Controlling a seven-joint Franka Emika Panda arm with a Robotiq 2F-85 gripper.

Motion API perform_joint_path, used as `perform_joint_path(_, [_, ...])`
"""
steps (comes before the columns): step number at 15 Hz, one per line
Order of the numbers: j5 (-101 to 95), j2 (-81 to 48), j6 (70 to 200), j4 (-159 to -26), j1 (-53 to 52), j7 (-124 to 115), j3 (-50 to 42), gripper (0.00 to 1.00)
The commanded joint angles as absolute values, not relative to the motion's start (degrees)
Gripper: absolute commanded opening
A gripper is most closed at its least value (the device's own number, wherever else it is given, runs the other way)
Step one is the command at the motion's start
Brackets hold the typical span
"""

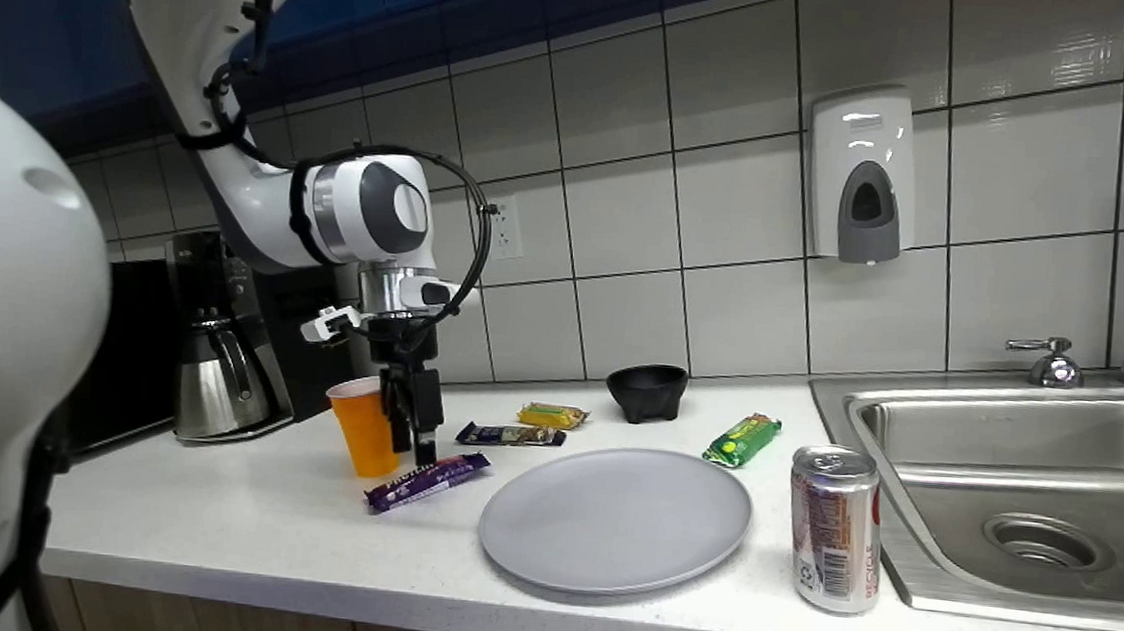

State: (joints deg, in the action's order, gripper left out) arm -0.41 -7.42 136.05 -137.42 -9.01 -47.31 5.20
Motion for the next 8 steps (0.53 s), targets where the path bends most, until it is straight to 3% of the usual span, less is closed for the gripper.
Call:
perform_joint_path(1, [-1.4, -8.7, 138.6, -137.4, -9.4, -49.9, 4.7, 1.0])
perform_joint_path(8, [-2.5, -10.4, 140.9, -137.6, -10.1, -52.0, 4.2, 1.0])
